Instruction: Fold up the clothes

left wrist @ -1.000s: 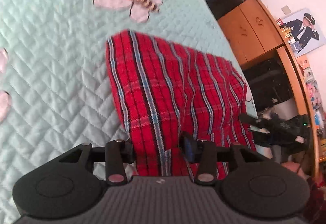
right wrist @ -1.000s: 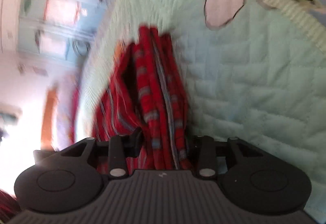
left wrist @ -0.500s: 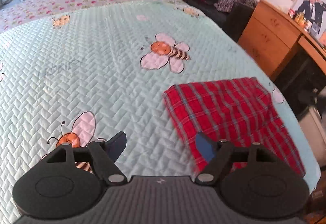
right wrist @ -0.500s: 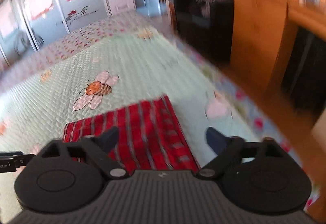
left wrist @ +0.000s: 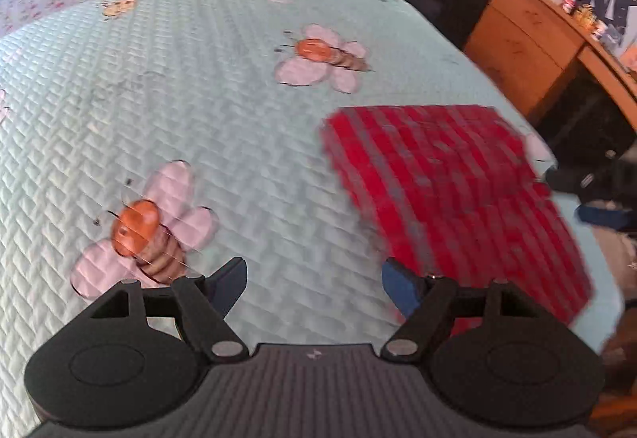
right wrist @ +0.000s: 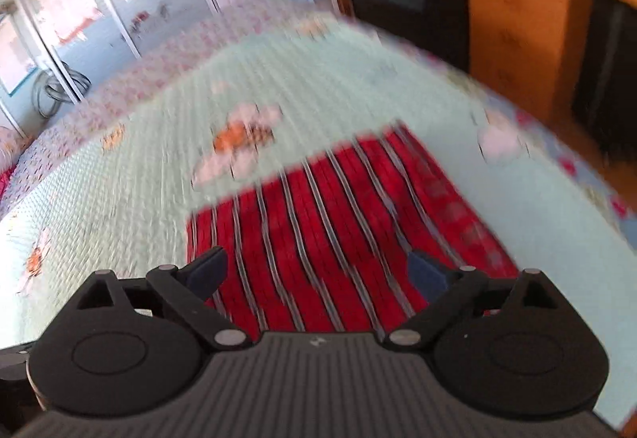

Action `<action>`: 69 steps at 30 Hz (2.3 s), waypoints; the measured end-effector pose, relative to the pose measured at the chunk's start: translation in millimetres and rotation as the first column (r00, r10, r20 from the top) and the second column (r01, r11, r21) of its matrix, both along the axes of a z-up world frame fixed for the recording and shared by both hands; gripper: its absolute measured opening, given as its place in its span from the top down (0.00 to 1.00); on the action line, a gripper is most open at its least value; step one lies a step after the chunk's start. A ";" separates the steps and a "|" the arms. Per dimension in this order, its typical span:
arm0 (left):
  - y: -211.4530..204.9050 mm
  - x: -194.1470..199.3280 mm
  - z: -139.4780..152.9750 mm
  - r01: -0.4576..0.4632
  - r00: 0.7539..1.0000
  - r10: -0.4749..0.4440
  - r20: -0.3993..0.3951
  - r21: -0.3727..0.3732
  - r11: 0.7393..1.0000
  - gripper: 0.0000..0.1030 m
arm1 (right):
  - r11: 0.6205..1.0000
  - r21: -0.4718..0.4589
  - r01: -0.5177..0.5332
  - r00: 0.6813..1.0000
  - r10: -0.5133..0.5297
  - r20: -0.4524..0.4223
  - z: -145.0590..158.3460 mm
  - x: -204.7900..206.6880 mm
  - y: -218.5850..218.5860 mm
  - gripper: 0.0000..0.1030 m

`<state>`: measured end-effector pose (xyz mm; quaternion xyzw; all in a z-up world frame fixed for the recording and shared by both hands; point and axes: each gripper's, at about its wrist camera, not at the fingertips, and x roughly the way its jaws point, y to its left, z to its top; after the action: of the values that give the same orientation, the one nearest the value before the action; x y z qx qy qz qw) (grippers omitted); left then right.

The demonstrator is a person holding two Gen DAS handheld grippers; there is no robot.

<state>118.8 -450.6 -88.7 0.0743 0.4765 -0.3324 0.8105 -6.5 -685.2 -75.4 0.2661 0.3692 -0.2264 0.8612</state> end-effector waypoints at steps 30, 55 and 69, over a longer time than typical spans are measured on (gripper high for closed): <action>-109.6 -101.1 4.7 -0.200 0.966 0.247 -0.079 0.382 0.902 0.22 | 0.931 -0.017 -0.365 0.864 0.332 -0.378 15.4 -38.3 -8.7 0.07; -102.3 -117.7 19.4 -0.215 0.976 0.212 0.045 0.336 0.917 0.22 | 0.945 0.035 -0.326 0.909 0.323 -0.262 18.7 -57.1 -12.8 0.07; -73.4 -147.3 61.8 -0.182 0.949 0.119 0.293 0.197 0.963 0.22 | 0.961 0.053 -0.270 0.963 0.271 -0.006 41.3 -92.5 -1.3 0.07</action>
<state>-28.5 -524.0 -26.9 0.1733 0.3962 -0.2002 0.8792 -99.0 -686.6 -34.0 0.2342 0.4135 -0.0989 0.8743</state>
